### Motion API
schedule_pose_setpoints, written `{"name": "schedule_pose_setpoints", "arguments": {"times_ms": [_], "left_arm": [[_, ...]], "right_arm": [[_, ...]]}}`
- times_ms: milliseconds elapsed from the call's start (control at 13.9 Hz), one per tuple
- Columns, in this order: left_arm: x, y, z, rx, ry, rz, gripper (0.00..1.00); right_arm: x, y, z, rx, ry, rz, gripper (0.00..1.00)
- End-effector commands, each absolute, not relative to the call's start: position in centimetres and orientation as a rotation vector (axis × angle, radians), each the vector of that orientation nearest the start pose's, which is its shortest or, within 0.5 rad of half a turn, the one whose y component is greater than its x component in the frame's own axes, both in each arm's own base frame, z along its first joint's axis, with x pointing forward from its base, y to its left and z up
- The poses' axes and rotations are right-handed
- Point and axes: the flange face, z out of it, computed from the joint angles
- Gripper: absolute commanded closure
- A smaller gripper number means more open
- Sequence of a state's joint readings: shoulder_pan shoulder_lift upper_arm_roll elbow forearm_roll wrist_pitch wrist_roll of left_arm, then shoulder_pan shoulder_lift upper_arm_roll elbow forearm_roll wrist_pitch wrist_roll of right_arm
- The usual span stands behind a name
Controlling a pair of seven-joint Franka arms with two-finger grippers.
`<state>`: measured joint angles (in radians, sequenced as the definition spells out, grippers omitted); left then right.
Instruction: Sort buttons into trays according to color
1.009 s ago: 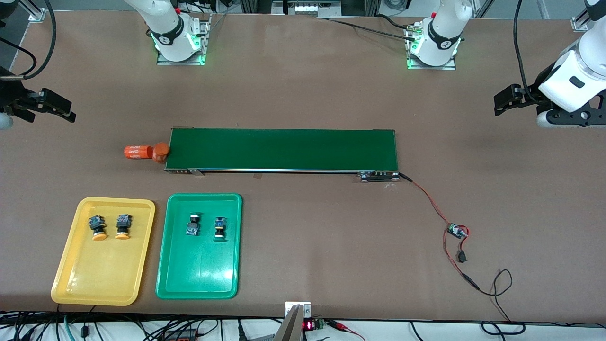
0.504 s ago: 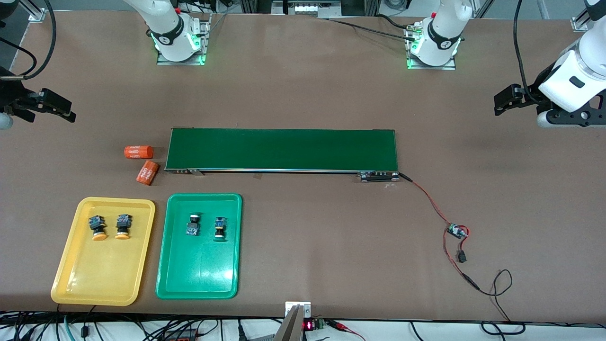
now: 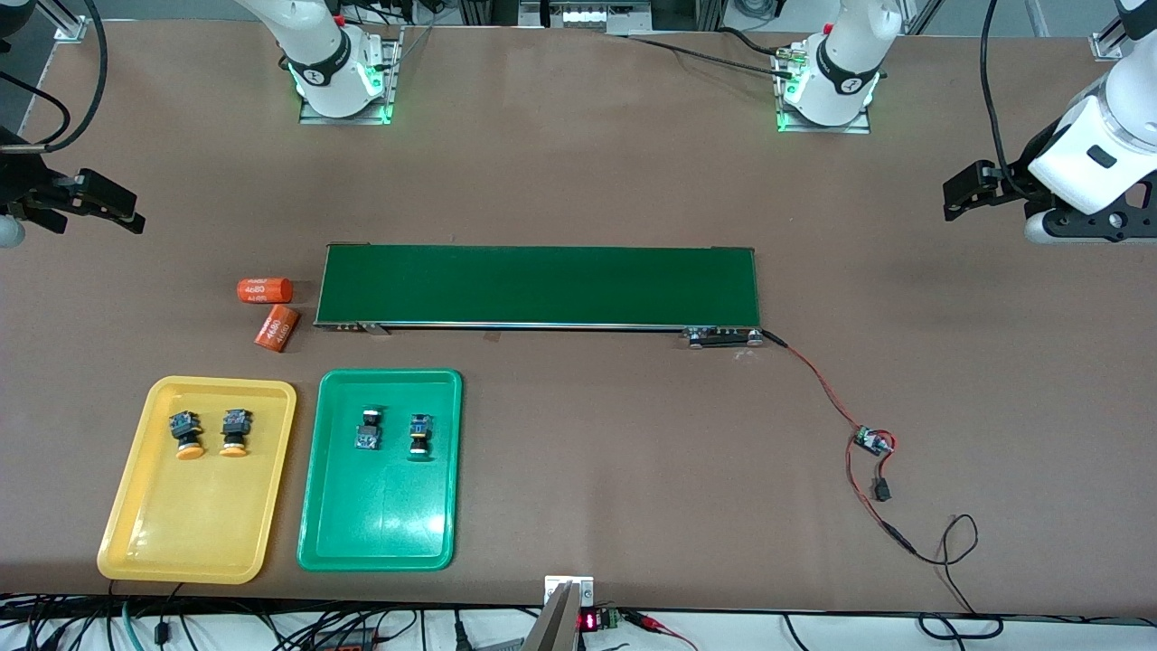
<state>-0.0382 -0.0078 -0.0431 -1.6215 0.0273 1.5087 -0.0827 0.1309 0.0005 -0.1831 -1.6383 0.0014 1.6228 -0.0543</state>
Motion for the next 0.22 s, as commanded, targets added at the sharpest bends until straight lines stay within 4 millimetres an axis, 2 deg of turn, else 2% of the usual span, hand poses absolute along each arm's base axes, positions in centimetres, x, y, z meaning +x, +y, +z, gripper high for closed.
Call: {"name": "schedule_pose_setpoints", "arguments": {"times_ms": [0,144], "left_arm": [[54.29,-4.07,60.65,-3.106,0.018,0.169,0.00],[54.29,-4.07,60.58,-3.106,0.018,0.171,0.00]], "right_arm": [[54.72,-2.87,60.18,-3.148,0.008,0.021,0.00],[54.73,-2.87,60.20,-3.148,0.011,0.018,0.00]]}}
